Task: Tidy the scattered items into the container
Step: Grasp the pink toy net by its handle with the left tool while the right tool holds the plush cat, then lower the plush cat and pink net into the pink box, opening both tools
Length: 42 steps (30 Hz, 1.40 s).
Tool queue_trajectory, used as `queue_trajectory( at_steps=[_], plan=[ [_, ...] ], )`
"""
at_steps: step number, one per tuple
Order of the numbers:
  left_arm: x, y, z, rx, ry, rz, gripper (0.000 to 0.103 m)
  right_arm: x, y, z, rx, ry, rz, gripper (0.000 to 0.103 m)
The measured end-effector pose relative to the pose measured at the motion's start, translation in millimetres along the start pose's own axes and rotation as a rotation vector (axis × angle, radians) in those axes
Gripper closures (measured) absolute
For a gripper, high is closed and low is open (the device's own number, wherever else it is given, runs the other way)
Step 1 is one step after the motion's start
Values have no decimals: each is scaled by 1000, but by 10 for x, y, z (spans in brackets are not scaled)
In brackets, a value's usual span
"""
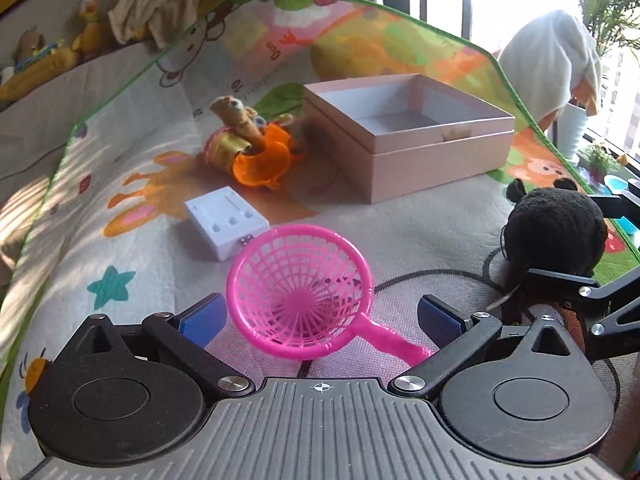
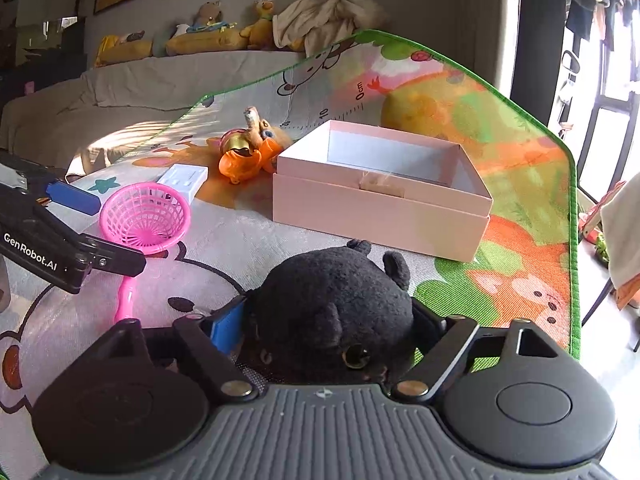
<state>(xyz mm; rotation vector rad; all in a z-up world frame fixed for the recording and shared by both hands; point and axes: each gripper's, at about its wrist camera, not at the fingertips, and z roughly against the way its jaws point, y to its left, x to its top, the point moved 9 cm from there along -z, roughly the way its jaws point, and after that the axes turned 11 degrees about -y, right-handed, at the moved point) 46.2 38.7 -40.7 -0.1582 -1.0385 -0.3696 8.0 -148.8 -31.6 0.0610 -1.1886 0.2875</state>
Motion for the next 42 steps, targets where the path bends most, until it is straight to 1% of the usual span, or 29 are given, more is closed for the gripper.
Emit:
queue_trajectory(
  at_steps=[6,10,14,16,18,22,26,32,36,38,39,40,42],
  plan=[
    [-31,52,19,52,8,3,0,-34,-1,-16,0,9,-2,26],
    [-40,26,-32,46,7,8,0,-54,1,-32,0,16,-3,26],
    [-101,40,-120,83,-14,-50,0,-55,4,-41,1,17,0,25],
    [-125,47,-174,79,-16,-58,0,-55,3,-40,1,16,-3,25],
    [-112,73,-214,79,-23,-43,0,-54,-3,-35,2,14,-7,25],
    [-53,135,-259,104,-25,-17,0,-53,-3,-31,2,12,-9,26],
    [-44,113,-300,80,-12,-39,0,-45,-14,-27,1,7,-16,26],
    [-73,132,-319,48,14,-3,0,-37,-18,-27,-2,5,-16,26],
    [-71,103,-307,35,13,-9,0,-30,-24,-16,1,1,-24,27],
    [-66,78,-298,30,8,-18,3,-30,-28,-15,3,2,-29,27],
    [-62,66,-290,21,5,-18,14,-32,-28,-13,4,2,-30,27],
    [-53,54,-281,6,2,-11,20,-33,-28,-11,5,1,-31,27],
    [-41,40,-273,-5,2,-5,20,-32,-29,-6,7,-2,-32,27]
  ],
)
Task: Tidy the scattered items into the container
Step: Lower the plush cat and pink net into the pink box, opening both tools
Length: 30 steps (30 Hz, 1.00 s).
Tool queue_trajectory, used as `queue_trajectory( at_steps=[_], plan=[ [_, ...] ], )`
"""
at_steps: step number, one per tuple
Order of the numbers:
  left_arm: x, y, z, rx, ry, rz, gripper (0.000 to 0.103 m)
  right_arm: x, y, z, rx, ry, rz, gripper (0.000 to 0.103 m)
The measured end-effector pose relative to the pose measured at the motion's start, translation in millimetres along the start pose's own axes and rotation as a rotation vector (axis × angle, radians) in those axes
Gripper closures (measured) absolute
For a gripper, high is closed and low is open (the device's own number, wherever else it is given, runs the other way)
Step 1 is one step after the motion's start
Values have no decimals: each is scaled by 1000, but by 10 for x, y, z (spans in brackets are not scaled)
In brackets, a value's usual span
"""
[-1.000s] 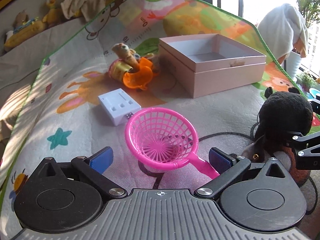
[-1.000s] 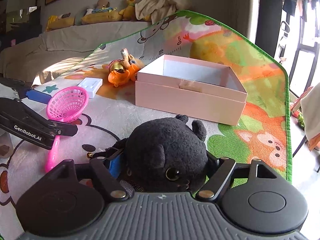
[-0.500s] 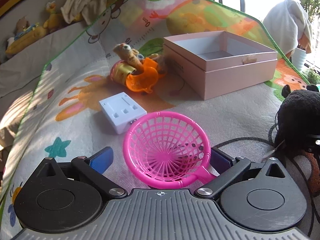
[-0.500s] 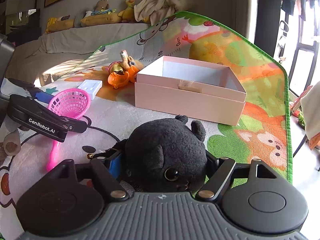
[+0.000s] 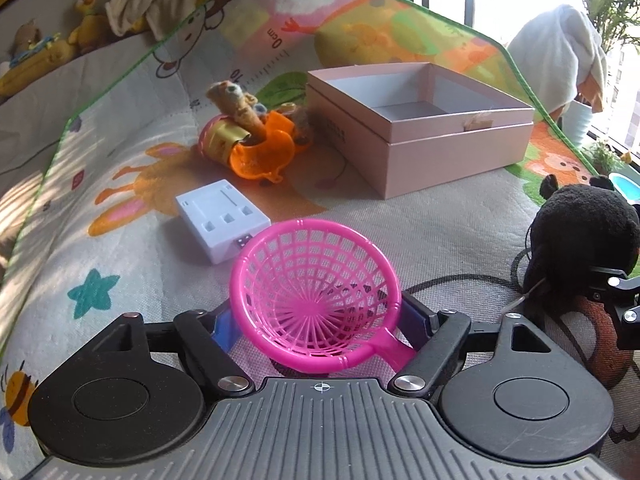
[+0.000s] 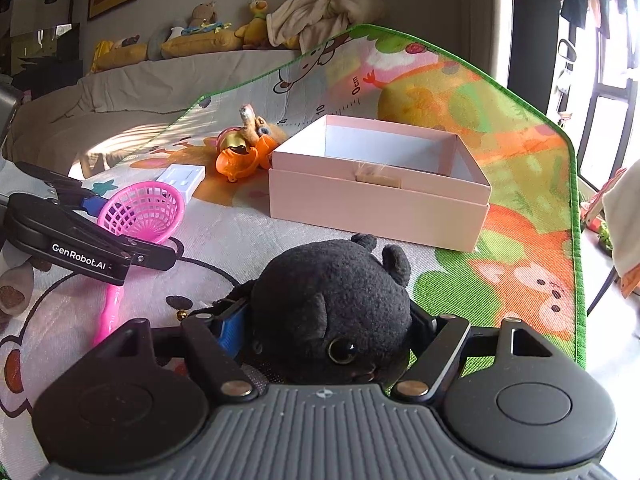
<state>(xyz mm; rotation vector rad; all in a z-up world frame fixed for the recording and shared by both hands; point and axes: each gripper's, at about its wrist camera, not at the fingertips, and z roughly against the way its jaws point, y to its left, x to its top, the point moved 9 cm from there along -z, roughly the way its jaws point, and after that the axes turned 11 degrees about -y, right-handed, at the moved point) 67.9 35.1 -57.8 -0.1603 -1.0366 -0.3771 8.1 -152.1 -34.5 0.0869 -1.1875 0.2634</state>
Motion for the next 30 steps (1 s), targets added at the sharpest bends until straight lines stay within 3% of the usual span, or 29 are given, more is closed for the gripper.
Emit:
queue_trajectory(
  at_steps=[7,11,16,22,24,25,26,27,30],
  plan=[
    [-7,-140,91,-74,-5,-24,20,52,-27,70,52,27,-10,30],
    [144,-309,169,-139,-20,-28,20,273,-150,169,75,40,-23,30],
    [618,-531,194,-194,-95,-83,20,854,-418,182,103,-52,-58,30],
    [1305,-665,-174,-235,-214,-120,20,1631,-940,-447,60,-184,-180,30],
    [1562,-672,-409,-229,-259,-116,20,1828,-1111,-736,80,-231,-238,19],
    [1701,-667,-535,-225,-290,-113,19,1900,-1198,-850,95,-253,-281,6],
    [1822,-658,-656,-218,-324,-116,18,1962,-1314,-964,74,-265,-329,2],
    [1916,-649,-775,-218,-346,-125,8,2002,-1386,-1038,68,-276,-359,2],
    [2026,-637,-1042,-259,-328,-159,6,2048,-1427,-1122,52,-304,-343,2]
  ],
)
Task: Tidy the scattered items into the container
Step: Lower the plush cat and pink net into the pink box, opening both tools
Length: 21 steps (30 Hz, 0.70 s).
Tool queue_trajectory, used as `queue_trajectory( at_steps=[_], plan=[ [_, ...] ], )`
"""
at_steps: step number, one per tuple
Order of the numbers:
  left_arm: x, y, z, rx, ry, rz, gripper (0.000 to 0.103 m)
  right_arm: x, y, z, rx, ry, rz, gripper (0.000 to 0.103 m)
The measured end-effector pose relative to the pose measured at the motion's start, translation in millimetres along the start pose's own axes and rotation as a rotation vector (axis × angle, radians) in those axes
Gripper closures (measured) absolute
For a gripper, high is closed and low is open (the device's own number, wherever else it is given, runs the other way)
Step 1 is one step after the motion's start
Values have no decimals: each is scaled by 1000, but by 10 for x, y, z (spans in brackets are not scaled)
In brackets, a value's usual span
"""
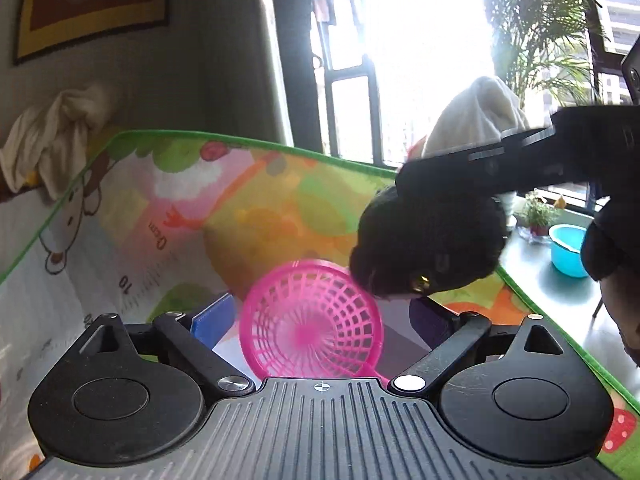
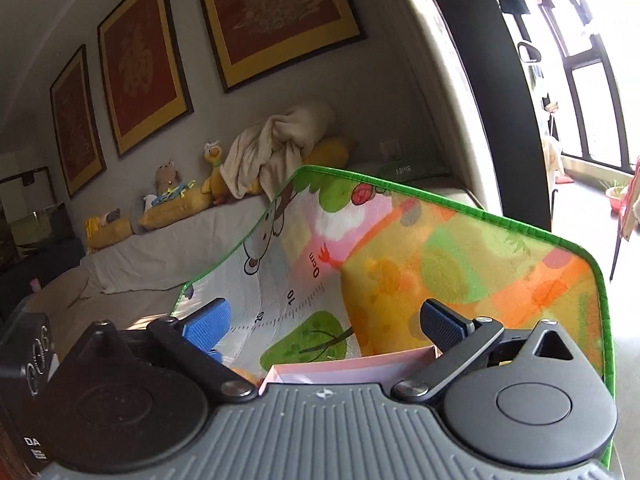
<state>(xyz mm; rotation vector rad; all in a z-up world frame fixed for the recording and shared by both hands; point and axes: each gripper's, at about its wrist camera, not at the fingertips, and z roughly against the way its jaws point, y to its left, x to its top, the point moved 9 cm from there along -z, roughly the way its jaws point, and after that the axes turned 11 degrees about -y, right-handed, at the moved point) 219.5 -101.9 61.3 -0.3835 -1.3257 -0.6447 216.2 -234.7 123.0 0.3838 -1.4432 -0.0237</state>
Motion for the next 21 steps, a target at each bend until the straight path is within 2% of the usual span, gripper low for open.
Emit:
queue_trajectory(
  at_steps=[2,4,9,15,18,19,20,21],
  plan=[
    [-45,100,9,17,9,-7,5,-41,42,6,-19,-22,65,0],
    [-136,253,112,65,33,7,3,-108,102,23,-37,-38,117,0],
    [-546,617,528,200,167,91,1,-328,387,35,-38,-15,228,0],
    [-960,879,1176,336,240,147,1,-519,813,19,12,20,255,0],
    [-1114,953,1407,385,268,172,0,-742,1119,-15,65,60,285,0],
    [-1164,948,1466,383,277,182,0,-854,1252,-20,90,80,308,4],
    [-1205,949,1502,377,280,190,0,-966,1382,-27,119,102,340,15],
    [-1242,947,1539,376,279,196,0,-1075,1507,-42,147,128,376,22]
  ],
)
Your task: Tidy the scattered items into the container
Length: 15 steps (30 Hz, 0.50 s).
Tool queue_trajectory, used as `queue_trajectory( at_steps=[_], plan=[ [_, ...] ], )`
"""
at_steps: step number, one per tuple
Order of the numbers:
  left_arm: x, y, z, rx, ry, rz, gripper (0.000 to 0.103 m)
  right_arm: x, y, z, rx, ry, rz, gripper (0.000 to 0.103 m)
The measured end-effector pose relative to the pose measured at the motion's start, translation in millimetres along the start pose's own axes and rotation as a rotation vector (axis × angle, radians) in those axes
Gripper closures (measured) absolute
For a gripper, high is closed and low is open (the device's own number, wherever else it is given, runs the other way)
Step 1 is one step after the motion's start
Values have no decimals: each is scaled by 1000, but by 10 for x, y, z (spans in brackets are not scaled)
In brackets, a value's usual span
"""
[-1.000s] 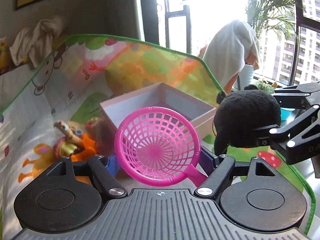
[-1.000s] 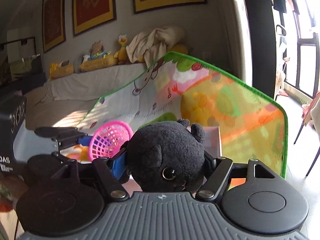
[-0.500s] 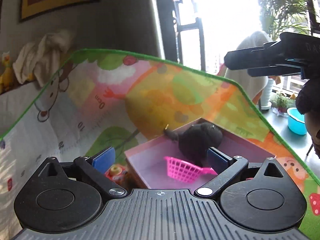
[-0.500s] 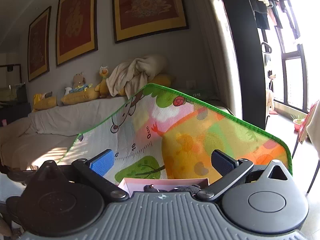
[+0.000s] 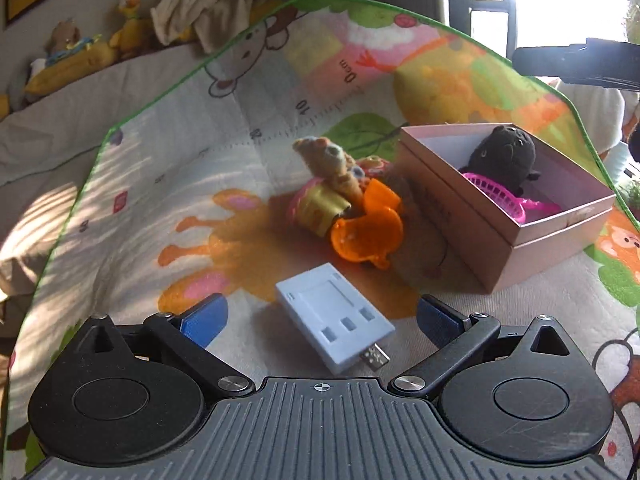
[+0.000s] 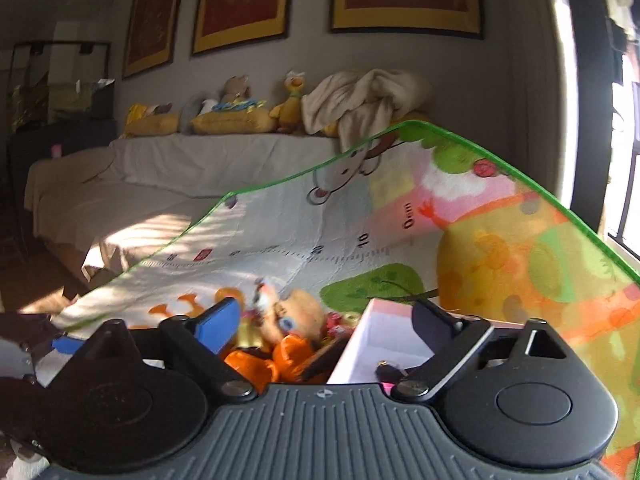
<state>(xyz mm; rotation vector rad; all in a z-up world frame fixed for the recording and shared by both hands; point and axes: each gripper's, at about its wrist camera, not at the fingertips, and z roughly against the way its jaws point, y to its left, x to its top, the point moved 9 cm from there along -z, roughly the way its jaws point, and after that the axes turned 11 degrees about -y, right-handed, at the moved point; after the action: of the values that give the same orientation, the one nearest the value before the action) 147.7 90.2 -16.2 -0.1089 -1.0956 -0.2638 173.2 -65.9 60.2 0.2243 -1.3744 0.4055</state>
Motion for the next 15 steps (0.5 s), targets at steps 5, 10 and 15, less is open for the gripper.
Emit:
queue_trajectory(
  at_steps=[5,10,15],
  plan=[
    [-217,65,2,14,7,6,0,-177,563,-290,65,94,80,41],
    [-380,93,-113,-30,47,62,0,-171,609,-766,-13,135,78,41],
    [-401,138,-118,-53,41,124,0,-206,536,-1437,-78,222,18,41]
  ],
)
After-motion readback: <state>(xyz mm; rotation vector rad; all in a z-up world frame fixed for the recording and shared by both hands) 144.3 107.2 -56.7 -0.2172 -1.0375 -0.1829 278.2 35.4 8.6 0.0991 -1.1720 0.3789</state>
